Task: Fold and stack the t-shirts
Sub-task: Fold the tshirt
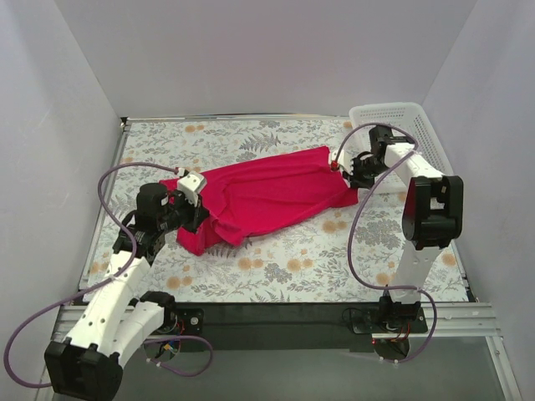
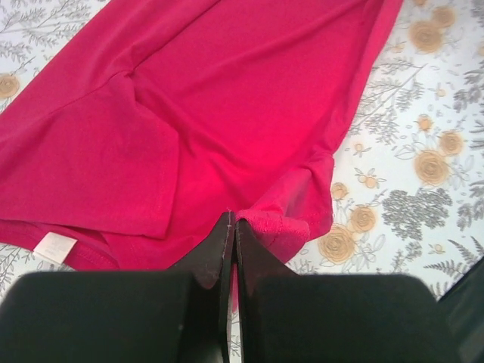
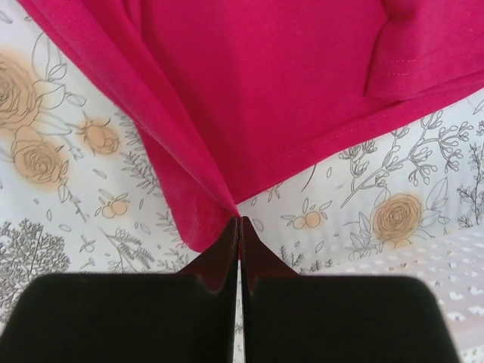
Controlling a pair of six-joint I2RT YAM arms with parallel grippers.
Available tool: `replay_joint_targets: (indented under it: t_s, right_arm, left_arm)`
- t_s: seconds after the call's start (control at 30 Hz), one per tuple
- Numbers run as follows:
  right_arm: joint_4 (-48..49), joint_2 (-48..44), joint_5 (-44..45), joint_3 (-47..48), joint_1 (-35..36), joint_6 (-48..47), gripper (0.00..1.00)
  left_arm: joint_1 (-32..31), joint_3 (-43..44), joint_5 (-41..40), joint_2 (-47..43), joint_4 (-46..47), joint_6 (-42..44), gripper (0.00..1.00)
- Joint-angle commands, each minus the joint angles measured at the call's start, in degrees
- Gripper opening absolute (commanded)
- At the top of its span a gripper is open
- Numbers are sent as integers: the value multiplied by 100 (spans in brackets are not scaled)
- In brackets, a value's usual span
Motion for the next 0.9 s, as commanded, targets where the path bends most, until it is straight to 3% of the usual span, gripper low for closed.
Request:
replay_joint_targets:
  t_s: [0.0, 0.13, 0.27, 0.6, 0.7, 0.87]
  right_arm:
    - [-85, 278, -172, 494, 115, 332, 1]
    - [-94, 559, -190, 846, 194, 509, 1]
    - [-120, 428, -164, 733, 212, 386, 1]
    - [-199, -1066, 188, -1305, 142, -528, 1]
    - [-191, -1224, 232, -1640, 115, -651, 1]
    - [-331, -1409, 136, -1737, 115, -844, 1]
  left_arm:
    - [28, 284, -441, 320, 546, -108, 0]
    - [36, 407, -601, 690, 776, -108, 0]
    - [36, 547, -101, 595, 671, -64, 0]
    - [28, 521, 576, -837, -858, 40, 0]
    - [28, 381, 709, -1215, -736, -90, 0]
    - [28, 503, 595, -1058, -824, -90, 0]
